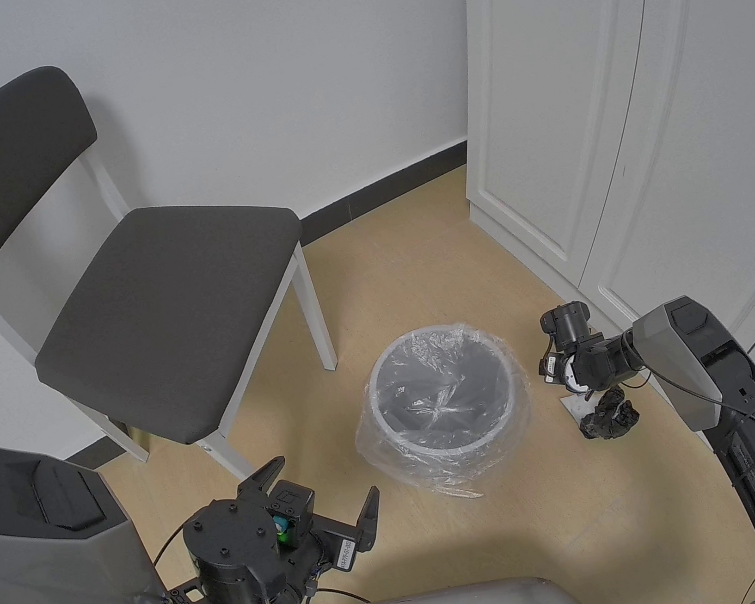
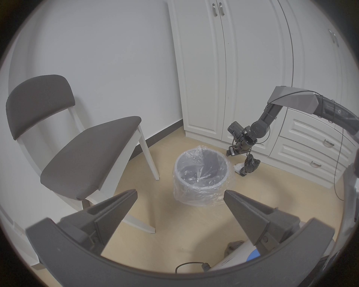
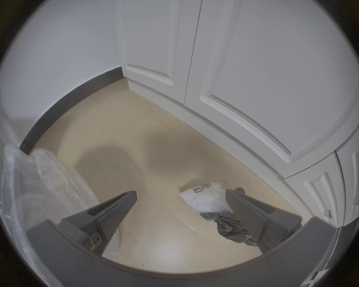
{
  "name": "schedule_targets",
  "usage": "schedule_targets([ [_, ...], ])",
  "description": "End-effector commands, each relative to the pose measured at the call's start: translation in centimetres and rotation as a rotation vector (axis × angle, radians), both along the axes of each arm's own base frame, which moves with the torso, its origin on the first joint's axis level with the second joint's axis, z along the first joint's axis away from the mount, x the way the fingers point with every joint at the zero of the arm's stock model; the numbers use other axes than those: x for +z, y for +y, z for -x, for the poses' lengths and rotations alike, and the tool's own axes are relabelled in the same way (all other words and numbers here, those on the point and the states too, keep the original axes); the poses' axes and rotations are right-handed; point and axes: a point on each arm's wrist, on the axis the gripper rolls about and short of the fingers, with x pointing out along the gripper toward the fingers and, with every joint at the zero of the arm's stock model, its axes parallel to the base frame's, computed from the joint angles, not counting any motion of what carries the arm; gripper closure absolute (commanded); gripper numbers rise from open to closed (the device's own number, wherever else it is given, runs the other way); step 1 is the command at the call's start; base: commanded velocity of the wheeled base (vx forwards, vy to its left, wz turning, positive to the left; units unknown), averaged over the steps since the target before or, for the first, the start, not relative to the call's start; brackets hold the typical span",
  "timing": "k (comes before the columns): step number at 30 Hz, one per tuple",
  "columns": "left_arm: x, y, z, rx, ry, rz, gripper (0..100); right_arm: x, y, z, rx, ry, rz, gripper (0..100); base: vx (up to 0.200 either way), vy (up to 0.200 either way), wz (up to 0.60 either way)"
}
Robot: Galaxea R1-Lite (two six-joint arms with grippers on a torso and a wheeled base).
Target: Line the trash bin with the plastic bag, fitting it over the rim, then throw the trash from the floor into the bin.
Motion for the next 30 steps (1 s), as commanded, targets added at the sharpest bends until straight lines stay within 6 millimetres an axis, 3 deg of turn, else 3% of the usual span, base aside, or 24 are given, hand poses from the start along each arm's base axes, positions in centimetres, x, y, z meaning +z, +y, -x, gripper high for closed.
schedule_targets([
  [1,-0.1,0.0,-0.1,0.005,0.002,-0.001,0,-2.0,-0.4,0.2,0.003,0.038,0.017,0,0.000,0.000,0.00],
  [6,-0.1,0.1,-0.1,0.005,0.003,-0.001,0,-1.4,-1.5,-0.1,-0.011,0.028,0.023,0,0.000,0.000,0.00],
  [11,-0.2,0.1,0.0,0.005,0.007,-0.004,0,3.2,-3.9,-0.1,0.025,-0.022,-0.058,0,0.000,0.000,0.00],
  [16,-0.1,0.1,0.0,0.004,0.003,-0.002,0,4.7,-6.1,1.9,0.173,-0.033,-0.140,0,0.000,0.000,0.00],
  [20,0.0,0.1,0.1,0.002,0.001,0.000,0,4.4,-7.3,2.8,0.262,-0.037,-0.111,0,0.000,0.000,0.00],
  [21,0.1,0.1,0.0,0.002,-0.001,0.002,0,3.3,-7.7,3.3,0.296,-0.030,-0.095,0,0.000,0.000,0.00],
  [30,0.2,0.1,0.2,-0.003,-0.004,0.005,0,1.3,-9.7,4.1,0.312,0.046,-0.056,0,0.000,0.000,0.00],
])
